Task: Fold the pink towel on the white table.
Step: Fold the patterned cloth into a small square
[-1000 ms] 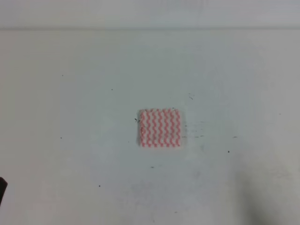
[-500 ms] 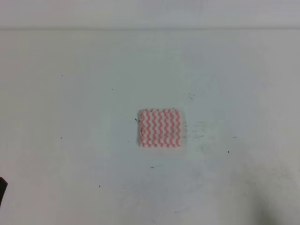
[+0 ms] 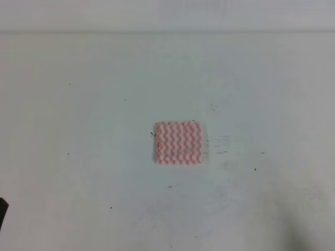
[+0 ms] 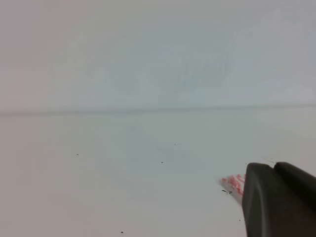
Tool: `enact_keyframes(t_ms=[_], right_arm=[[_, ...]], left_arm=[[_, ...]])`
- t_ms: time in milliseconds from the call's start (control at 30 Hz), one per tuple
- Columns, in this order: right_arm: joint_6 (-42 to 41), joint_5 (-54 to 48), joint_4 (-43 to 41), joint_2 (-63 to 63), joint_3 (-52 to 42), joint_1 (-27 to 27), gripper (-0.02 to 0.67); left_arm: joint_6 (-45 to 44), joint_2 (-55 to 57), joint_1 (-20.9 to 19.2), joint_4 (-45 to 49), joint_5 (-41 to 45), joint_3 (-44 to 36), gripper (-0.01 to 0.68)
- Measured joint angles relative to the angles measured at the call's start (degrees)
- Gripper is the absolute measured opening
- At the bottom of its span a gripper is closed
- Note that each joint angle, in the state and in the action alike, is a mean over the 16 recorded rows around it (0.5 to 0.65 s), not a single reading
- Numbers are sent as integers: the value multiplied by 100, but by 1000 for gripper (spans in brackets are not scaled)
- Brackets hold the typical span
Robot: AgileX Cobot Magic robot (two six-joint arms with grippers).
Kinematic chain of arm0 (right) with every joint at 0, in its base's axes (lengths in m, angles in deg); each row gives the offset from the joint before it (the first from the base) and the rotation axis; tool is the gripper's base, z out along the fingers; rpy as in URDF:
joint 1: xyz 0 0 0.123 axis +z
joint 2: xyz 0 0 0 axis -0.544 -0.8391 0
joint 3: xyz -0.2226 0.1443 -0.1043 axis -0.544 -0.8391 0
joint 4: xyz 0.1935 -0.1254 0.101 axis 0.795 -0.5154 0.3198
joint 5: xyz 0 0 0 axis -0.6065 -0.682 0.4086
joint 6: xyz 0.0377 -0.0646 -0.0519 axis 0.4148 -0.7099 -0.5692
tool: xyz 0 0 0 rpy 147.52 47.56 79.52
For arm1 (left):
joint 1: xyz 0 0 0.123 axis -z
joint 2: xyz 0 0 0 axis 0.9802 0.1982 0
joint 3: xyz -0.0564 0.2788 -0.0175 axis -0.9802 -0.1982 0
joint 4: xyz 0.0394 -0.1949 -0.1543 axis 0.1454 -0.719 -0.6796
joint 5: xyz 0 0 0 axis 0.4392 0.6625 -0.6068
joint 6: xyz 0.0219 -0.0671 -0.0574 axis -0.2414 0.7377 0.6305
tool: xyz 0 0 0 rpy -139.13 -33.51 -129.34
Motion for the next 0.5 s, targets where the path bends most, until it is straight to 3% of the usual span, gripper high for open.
enact_keyframes(t_ms=[267, 500], right_arm=[[1, -5, 7, -23, 26, -3, -18], [5, -6, 12, -17, 19, -3, -18]], left_arm=[[278, 18, -53, 417, 7, -20, -4], [1991, 8, -506, 2220, 288, -13, -4]])
